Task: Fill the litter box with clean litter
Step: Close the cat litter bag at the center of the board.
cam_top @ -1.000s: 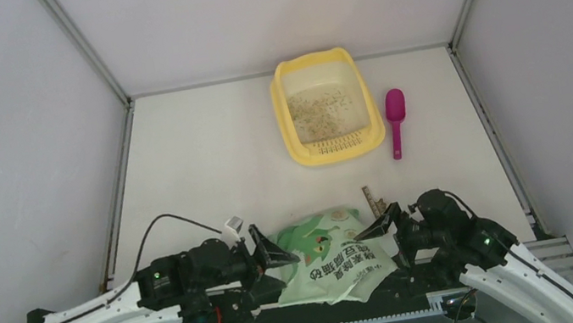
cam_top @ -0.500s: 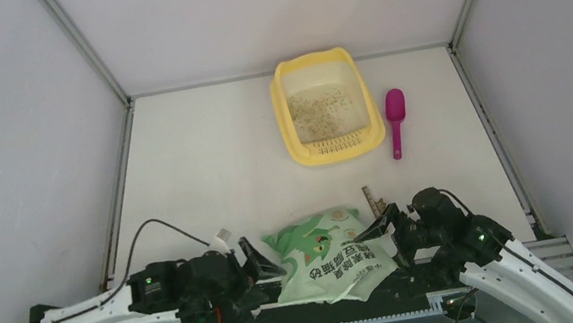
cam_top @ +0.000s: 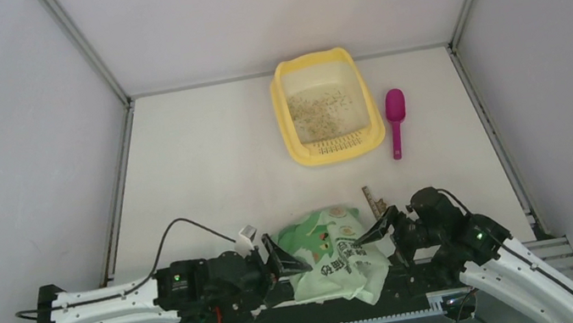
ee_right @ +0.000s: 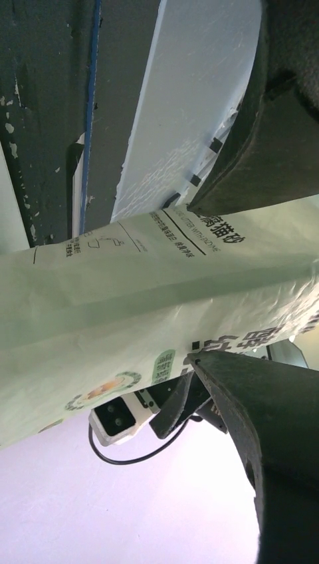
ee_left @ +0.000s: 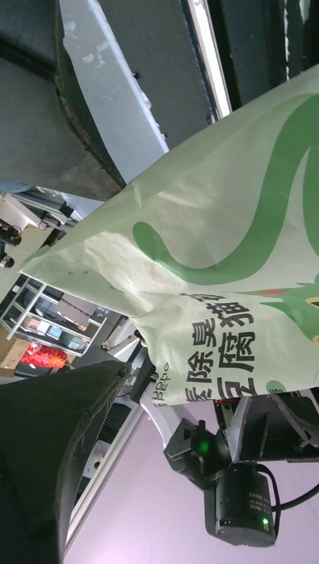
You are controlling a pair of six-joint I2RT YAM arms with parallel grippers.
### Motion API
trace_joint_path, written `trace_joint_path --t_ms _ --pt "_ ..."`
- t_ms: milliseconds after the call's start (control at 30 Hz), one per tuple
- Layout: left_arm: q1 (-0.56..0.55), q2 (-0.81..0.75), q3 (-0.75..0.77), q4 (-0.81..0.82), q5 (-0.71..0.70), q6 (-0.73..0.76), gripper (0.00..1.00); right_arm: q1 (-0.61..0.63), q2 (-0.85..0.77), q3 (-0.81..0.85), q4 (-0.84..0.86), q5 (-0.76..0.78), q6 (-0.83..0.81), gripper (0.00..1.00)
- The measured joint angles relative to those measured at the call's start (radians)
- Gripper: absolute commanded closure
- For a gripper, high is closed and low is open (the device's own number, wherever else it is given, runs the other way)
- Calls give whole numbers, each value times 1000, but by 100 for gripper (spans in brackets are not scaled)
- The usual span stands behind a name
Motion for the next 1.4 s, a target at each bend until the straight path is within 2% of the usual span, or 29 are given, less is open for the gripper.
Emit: trace_joint_path --t_ms 100,200,233,300,367,433,500,667,833,967,1067,1167,1300,1400 --pt "-2 62 -18 97 2 -13 34 0 -2 0 0 0 -2 25" --pt "-2 66 -42 153 -7 -21 51 0 -11 0 -1 0 -2 30" --pt "-2 55 -47 151 -13 -22 54 0 -15 0 -1 0 -3 35" --pt "-2 2 -50 129 -35 -21 57 0 -27 0 -1 0 -3 39" --pt "-2 -64 -50 103 -58 -20 51 0 -35 0 0 0 0 39" --pt "-2 -131 -50 76 -79 -20 33 0 -37 0 0 1 0 50" --pt "-2 -153 -47 68 -92 -13 17 0 -35 0 0 0 -5 51" --pt "-2 -61 -43 54 -69 3 1 0 -27 0 0 -3 -8 46" --pt "-10 2 -6 18 -21 26 0 0 -19 0 -1 -4 -20 46" --pt "-35 -126 32 -145 -21 24 0 0 -16 0 0 -4 -35 50" --pt "-51 -214 55 -237 -25 17 0 0 -3 0 0 -8 -53 84" --pt "-73 -190 62 -266 -24 16 0 0 15 0 -2 -14 -74 99" --pt "-118 -33 62 -209 -20 16 0 0 20 0 -2 -16 -84 100" --pt "-161 24 60 -166 -25 -2 0 0 20 0 -3 -16 -88 100"
